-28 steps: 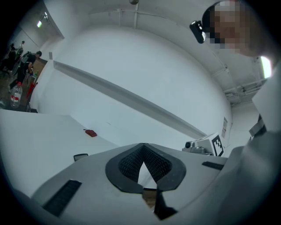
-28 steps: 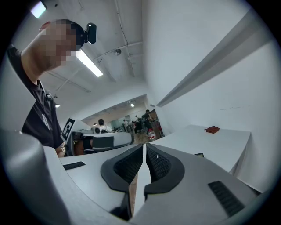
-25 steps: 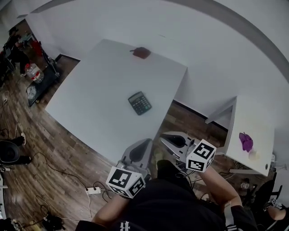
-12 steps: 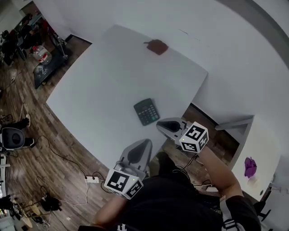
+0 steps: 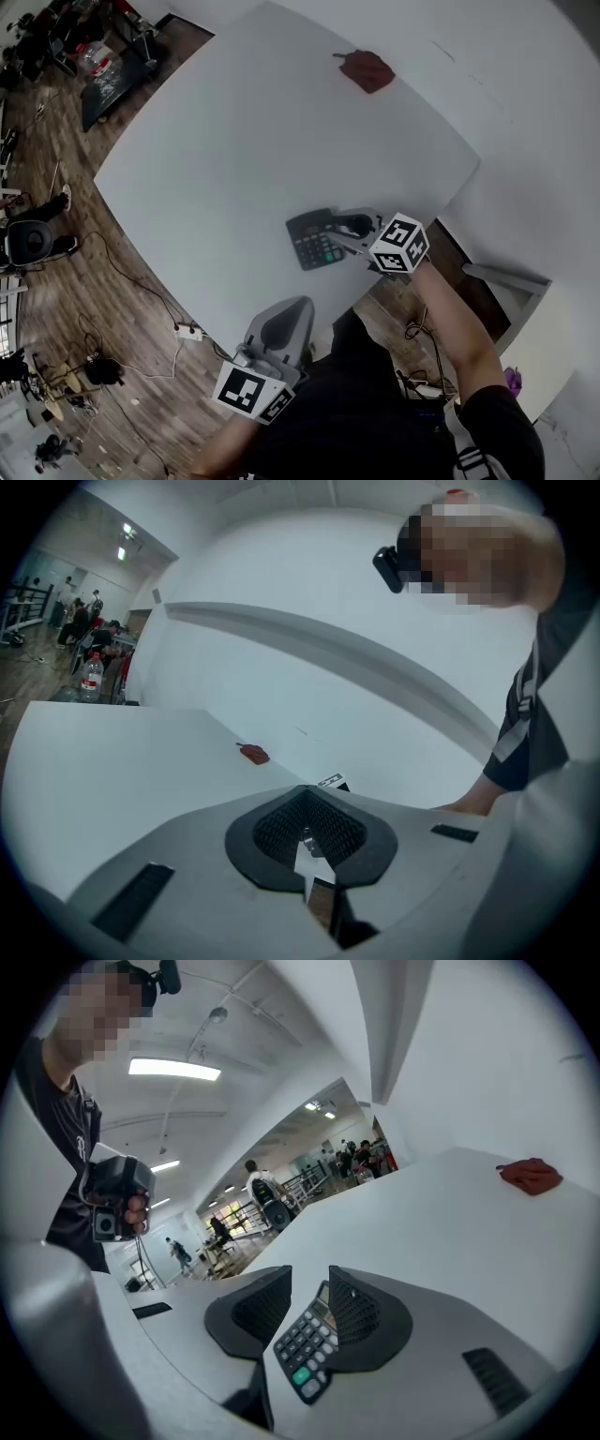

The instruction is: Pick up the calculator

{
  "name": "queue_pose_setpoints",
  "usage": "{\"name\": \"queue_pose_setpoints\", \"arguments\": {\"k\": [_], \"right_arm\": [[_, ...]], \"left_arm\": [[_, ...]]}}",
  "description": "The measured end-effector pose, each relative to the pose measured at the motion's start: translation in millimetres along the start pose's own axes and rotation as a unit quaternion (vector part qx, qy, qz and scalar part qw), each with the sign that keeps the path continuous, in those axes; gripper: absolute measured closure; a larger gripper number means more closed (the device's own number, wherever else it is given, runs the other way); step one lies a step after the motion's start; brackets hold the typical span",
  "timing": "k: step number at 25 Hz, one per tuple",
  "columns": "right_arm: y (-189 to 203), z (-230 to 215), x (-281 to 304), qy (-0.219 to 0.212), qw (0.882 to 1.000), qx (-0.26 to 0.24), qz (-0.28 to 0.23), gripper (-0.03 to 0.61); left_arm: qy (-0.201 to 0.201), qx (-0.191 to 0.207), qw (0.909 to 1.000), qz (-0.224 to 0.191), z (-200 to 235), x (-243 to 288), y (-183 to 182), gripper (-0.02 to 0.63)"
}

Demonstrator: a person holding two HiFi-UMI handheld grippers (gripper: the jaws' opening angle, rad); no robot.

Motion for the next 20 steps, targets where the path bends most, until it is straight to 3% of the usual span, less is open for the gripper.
{"name": "queue_pose_setpoints", "arguments": {"k": [8, 20], "right_arm": [[25.7, -57.8, 36.9, -0.032, 0.998, 0.008, 0.053, 0.472], [60.3, -73.5, 66.0, -0.114, 0.983, 0.032, 0.142, 0.476]], "left_arm": [[-0.029, -0.015, 0.9994, 0.015, 23.8, 31.1, 4.6, 0.607], [-0.034, -0.033, 0.9987, 0.017, 35.7, 61.3, 5.1, 0.607]]}}
Point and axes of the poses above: the fingertips, and each gripper's own axes: x forward along the fingers, z to its left, y out of its underside, the point moved 2 cm from there along -x, backward along the fingers
